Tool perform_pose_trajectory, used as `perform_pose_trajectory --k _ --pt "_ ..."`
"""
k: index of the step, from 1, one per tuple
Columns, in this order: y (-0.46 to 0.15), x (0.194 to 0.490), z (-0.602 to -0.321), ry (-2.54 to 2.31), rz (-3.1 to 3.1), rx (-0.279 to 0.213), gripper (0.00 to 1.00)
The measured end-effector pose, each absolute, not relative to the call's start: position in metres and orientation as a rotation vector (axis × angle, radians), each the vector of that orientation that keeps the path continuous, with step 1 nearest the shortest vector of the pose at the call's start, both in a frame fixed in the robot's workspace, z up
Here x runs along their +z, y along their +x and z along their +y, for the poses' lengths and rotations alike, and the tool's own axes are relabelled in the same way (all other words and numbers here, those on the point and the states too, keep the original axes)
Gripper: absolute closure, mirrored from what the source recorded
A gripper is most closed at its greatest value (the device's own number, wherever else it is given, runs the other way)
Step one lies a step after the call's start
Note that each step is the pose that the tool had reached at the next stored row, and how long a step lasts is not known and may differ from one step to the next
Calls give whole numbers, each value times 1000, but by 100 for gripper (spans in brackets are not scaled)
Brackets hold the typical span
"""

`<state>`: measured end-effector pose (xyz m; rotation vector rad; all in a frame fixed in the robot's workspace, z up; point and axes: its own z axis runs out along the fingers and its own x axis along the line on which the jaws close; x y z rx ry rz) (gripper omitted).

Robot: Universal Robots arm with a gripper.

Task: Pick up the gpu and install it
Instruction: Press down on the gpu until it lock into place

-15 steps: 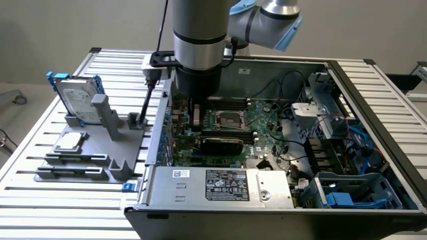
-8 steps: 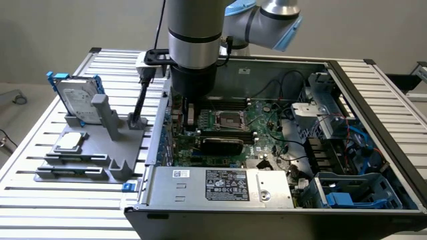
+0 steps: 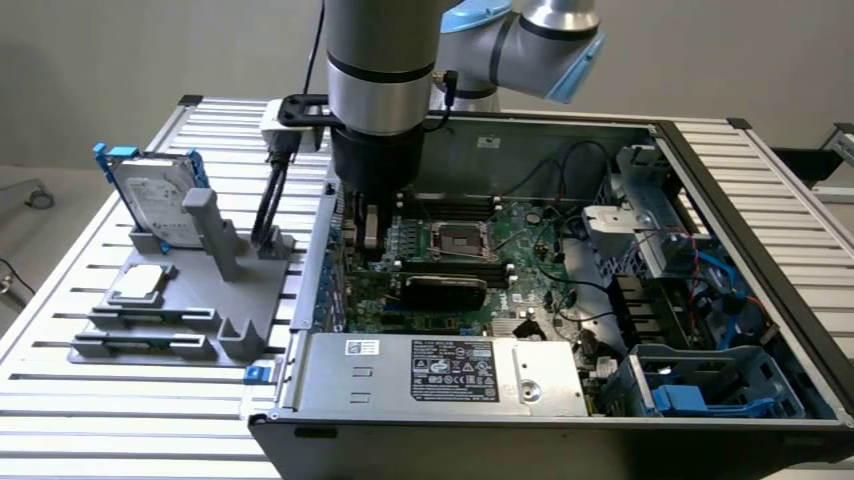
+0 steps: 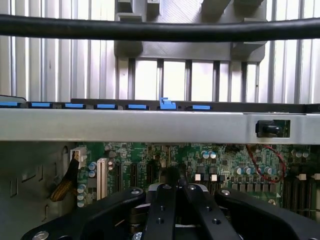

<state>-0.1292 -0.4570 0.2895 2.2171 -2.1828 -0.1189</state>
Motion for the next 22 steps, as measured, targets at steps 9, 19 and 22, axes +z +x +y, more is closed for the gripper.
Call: perform_pose_trajectory --k 9,19,22 --pt "-135 292 -458 2207 -2173 -122 89" --pt "-137 297 -460 2196 -2165 -123 89" --pt "-138 297 -460 2192 -2161 -129 89"
